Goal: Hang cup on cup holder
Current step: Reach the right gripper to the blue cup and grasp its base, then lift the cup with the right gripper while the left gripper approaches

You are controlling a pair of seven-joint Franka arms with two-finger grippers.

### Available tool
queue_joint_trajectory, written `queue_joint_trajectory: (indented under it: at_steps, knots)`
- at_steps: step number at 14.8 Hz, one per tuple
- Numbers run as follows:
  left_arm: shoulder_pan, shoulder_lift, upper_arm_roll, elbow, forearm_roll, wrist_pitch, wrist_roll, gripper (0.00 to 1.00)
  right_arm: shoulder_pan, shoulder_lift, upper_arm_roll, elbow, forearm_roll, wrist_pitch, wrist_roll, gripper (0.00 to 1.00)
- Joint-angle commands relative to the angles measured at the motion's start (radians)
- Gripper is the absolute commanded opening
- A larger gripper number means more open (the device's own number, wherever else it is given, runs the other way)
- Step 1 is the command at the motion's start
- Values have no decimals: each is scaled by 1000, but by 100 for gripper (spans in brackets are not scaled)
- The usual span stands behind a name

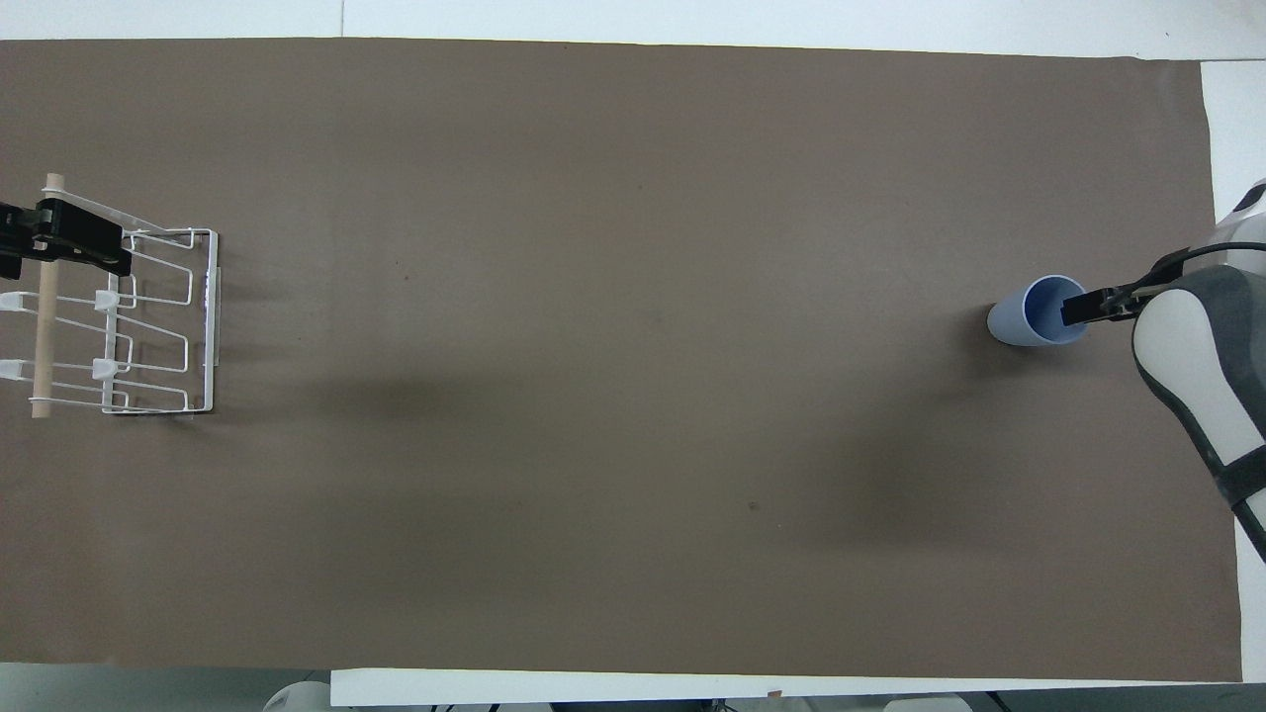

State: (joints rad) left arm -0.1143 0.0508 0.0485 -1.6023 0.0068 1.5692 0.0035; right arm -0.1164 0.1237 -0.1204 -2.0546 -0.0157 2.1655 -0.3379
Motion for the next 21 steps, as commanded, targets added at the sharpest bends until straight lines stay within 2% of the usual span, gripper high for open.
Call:
queue_joint_trajectory:
  at_steps: [1, 2, 4, 5, 6, 7, 9, 11, 13, 16, 19, 21]
  knots:
    - [-1, -14, 4, -5, -11, -17, 3, 99, -9, 16, 7, -13, 45, 25, -29, 96]
    - [-1, -14, 4, -5, -11, -17, 3, 99, -8, 20, 7, -19, 46, 28, -33, 86]
    - [1, -14, 4, -5, -11, -17, 3, 99, -2, 45, 7, -18, 48, 33, -43, 48]
    - [1, -14, 4, -5, -11, -17, 3, 99, 3, 53, 7, -18, 48, 49, -41, 37]
    - [1, -14, 4, -5, -11, -17, 3, 99, 9, 56, 8, -15, 48, 59, -44, 17]
    - [1, -14, 4, -5, -11, -17, 3, 99, 12, 57, 8, -10, 48, 59, -55, 3]
    - [-1, -14, 4, -5, -11, -17, 3, 99, 12, 62, 13, 29, 48, 31, -184, 0]
    - [1, -14, 4, -5, -11, -17, 3, 99, 9, 66, 28, 141, 110, -146, -211, 0]
    - [1, -14, 4, -5, -11, -17, 3, 99, 14, 60, 38, 229, 364, -342, -208, 0]
    - [-8, -20, 2, -8, -11, -40, -2, 99, 58, 44, 74, 232, 696, -463, -135, 0]
    - [-24, -38, -12, -16, -20, -69, -127, 99, 226, 24, 76, 234, 980, -435, 228, 0]
    - [-51, -43, -12, -19, -127, -95, -250, 100, 338, 24, 77, 226, 1171, -316, 366, 0]
